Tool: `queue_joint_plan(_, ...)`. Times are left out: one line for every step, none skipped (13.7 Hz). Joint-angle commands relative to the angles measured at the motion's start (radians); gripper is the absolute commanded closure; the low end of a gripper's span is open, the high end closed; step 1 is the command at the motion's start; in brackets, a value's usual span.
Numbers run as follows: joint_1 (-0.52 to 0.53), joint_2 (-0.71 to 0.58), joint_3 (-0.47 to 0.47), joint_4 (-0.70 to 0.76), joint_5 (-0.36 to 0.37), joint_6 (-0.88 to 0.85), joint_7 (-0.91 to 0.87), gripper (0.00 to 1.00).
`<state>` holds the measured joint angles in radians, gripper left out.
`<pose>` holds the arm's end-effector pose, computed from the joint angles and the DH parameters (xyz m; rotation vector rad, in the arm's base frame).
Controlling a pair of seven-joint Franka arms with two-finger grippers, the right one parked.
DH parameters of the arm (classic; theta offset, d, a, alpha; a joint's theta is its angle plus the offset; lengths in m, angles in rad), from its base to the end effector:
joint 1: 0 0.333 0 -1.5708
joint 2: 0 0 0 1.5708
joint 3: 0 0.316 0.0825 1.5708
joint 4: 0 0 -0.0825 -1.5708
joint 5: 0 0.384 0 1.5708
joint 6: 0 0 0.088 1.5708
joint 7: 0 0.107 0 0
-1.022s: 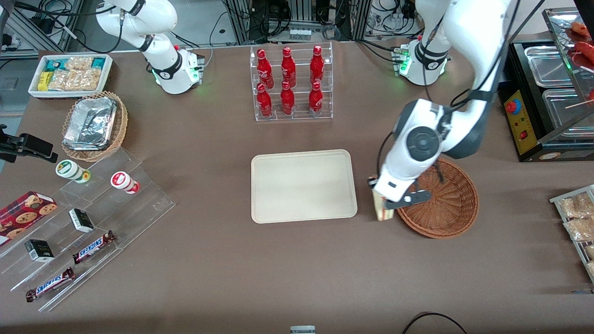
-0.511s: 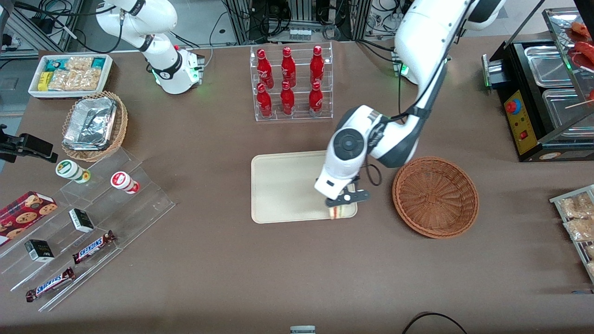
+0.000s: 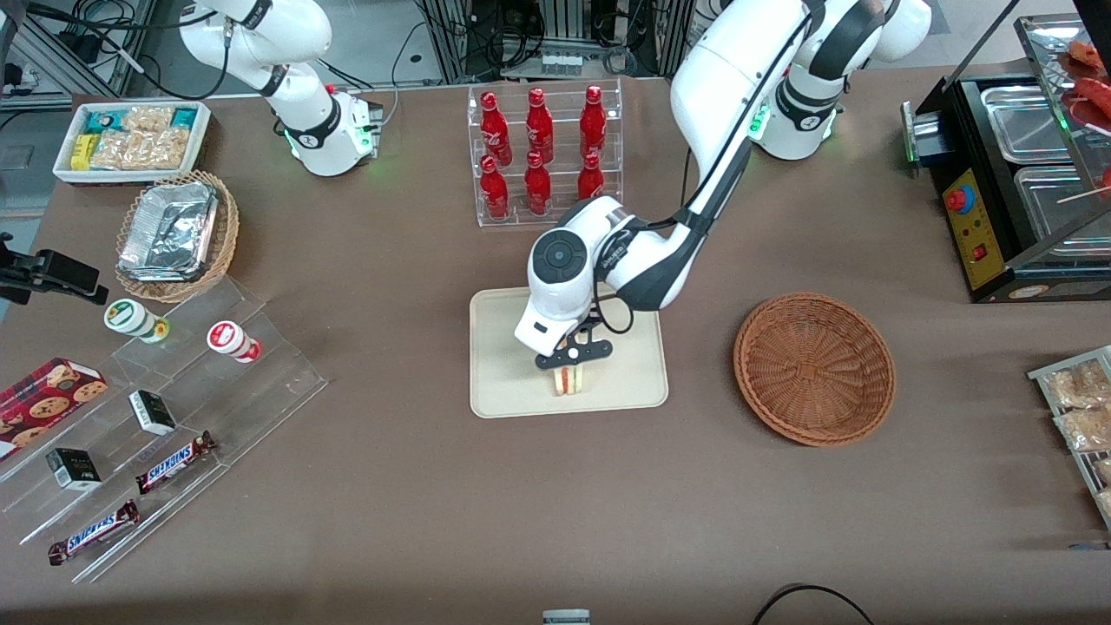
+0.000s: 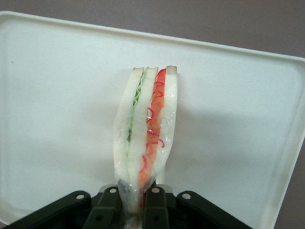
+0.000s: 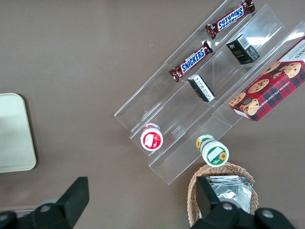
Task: Place sandwich from basket to tray
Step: 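Lower the sandwich onto the tray and open the left gripper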
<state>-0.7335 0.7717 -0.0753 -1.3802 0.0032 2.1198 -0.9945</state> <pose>0.5124 -0.5205 0.2515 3.1165 0.3197 -0.0908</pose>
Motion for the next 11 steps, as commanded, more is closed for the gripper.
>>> queue_joint_plan(-0.010, 0.026, 0.014, 0.055, -0.009, -0.032, -0.016, 1.00)
queue_joint_plan(-0.011, 0.028, 0.014, 0.056, -0.017, -0.034, -0.024, 1.00)
queue_joint_plan(-0.012, 0.028, 0.015, 0.056, -0.037, -0.040, -0.033, 1.00)
queue_joint_plan(-0.014, 0.028, 0.016, 0.056, -0.048, -0.062, -0.036, 1.00)
queue_joint_plan(-0.014, 0.026, 0.016, 0.058, -0.048, -0.075, -0.036, 1.00)
queue_joint_plan(-0.014, 0.028, 0.016, 0.058, -0.048, -0.076, -0.036, 1.00)
queue_joint_plan(-0.014, 0.029, 0.016, 0.058, -0.046, -0.075, -0.036, 1.00)
queue_joint_plan(-0.014, 0.035, 0.016, 0.058, -0.046, -0.075, -0.036, 1.00)
queue_joint_plan(-0.014, 0.037, 0.016, 0.058, -0.046, -0.073, -0.035, 0.87)
queue_joint_plan(-0.014, 0.037, 0.016, 0.058, -0.046, -0.073, -0.035, 0.34)
queue_joint_plan(-0.014, 0.035, 0.017, 0.058, -0.040, -0.073, -0.032, 0.00)
